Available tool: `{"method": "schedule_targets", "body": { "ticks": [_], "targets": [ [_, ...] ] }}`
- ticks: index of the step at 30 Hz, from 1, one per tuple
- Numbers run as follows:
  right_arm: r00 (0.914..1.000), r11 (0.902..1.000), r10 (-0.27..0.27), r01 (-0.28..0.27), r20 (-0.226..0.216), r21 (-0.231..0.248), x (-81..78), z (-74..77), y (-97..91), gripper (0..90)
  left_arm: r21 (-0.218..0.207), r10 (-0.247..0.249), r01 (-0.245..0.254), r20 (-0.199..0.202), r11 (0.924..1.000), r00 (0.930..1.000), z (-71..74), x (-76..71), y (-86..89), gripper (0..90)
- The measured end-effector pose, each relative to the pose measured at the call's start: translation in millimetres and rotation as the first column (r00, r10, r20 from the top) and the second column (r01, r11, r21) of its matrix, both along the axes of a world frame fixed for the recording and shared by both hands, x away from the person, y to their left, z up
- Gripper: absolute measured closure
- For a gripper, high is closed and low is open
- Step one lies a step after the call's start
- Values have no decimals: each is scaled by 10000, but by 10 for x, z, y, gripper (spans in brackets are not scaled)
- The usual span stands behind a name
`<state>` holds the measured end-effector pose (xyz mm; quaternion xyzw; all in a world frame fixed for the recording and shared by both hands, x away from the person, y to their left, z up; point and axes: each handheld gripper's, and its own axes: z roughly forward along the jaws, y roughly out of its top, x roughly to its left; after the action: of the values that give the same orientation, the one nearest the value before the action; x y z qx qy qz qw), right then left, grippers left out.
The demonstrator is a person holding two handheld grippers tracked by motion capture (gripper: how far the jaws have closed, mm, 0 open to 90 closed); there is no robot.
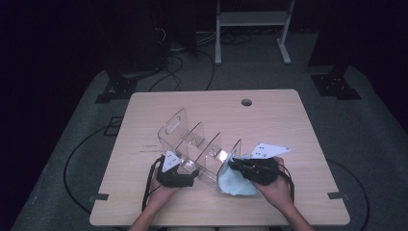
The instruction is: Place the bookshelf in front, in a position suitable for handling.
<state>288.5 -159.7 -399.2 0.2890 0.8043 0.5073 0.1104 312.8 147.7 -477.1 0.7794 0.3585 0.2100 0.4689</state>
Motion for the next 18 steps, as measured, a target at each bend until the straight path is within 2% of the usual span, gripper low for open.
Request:
{"method": "schedule_targets", "body": {
  "ticks": [4, 8, 11, 13, 15, 18],
  "targets": [
    [9996, 9997, -233, 234, -163, 52, 53, -6, -52, 827, 44, -1, 1, -10, 10000, 10000, 8, -20, -15, 77],
    [9974, 9975, -710, 710, -151, 27, 160, -14, -135, 828, 93, -98, 98, 21, 9999, 9999, 11, -26, -17, 76],
    [9931, 9936, -1072, 1087, -464, 296, 260, -31, -217, 828, 47, -115, 115, 17, 9999, 9999, 11, -39, -24, 75],
    [9923, 9929, -1110, 1130, -544, 363, 265, -35, -225, 828, 69, -139, 139, 31, 9999, 9999, 11, -41, -23, 74],
    [9940, 9945, -1029, 1035, -382, 142, 229, -15, -196, 828, 55, -179, 179, 29, 9998, 9998, 8, -45, -20, 73],
    [9942, 9949, -991, 997, -412, 124, 259, -13, -212, 828, 84, -177, 177, 37, 9998, 9998, 14, -54, -22, 73]
  ]
}}
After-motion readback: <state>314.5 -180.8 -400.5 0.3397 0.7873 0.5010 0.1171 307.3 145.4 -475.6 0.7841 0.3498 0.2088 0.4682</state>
